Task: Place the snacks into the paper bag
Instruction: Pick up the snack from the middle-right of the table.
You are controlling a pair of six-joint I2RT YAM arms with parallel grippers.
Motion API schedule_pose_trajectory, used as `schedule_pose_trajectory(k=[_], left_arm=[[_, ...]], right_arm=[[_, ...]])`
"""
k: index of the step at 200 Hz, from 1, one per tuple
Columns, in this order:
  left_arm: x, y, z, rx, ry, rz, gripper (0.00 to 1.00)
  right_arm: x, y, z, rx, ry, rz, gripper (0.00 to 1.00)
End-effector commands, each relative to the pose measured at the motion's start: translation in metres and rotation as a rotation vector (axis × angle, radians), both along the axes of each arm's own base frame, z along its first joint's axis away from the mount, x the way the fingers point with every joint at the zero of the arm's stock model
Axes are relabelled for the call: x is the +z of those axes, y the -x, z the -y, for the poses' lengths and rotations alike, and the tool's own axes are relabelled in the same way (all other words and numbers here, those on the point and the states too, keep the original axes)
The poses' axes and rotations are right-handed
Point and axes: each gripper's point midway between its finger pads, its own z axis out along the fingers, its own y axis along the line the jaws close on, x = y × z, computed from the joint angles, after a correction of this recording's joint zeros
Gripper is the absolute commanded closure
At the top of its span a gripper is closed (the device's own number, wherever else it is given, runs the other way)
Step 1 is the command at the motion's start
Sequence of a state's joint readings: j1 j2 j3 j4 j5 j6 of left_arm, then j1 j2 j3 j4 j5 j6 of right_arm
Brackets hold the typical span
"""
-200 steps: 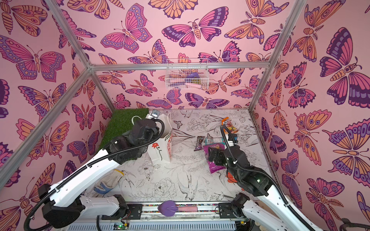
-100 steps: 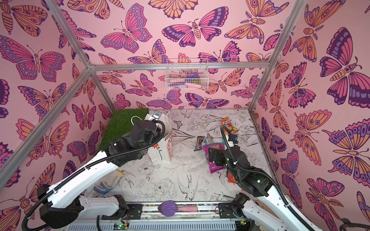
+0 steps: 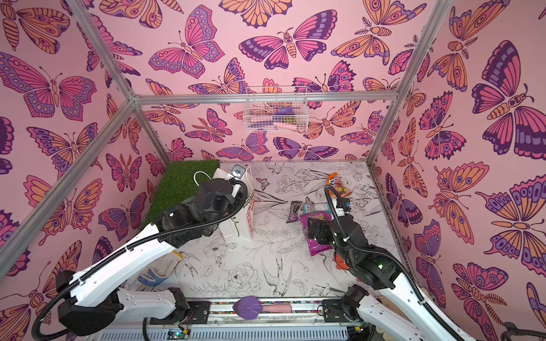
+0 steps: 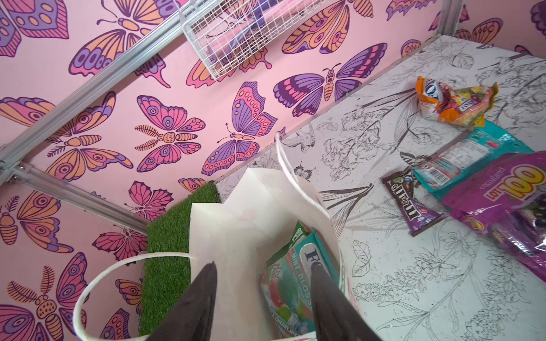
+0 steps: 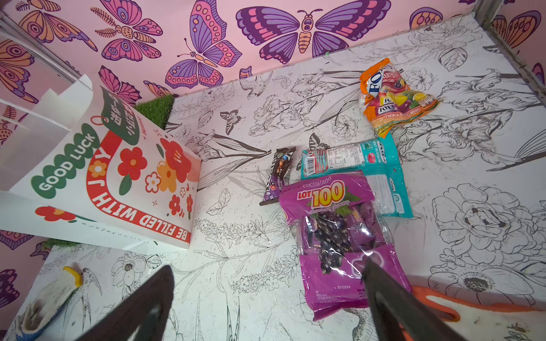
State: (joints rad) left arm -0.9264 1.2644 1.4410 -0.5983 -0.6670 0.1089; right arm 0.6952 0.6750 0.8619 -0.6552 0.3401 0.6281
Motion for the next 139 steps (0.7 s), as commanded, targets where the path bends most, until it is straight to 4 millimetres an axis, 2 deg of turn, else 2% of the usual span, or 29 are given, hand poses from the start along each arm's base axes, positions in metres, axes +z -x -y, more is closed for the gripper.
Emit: schedule_pose_trajectory(k=[1,55,139], left_arm=[[0.000,-0.001,0.022,-0.058,0.011,-0.007,0.46],[-0.009,-0.001,0.049,-0.120,0.005,-0.035,0.46],[-0.027,-0.001,0.075,-0.172,0.051,-0.098,0.46]], right_arm=[[-0.001,0.000,0.007,-0.029,0.009,-0.005,0.00],[0.000,-0.001,0.008,-0.034,0.011,-0.002,0.00],[-0.003,0.001,0.014,-0.048,0.023,-0.003,0.00]])
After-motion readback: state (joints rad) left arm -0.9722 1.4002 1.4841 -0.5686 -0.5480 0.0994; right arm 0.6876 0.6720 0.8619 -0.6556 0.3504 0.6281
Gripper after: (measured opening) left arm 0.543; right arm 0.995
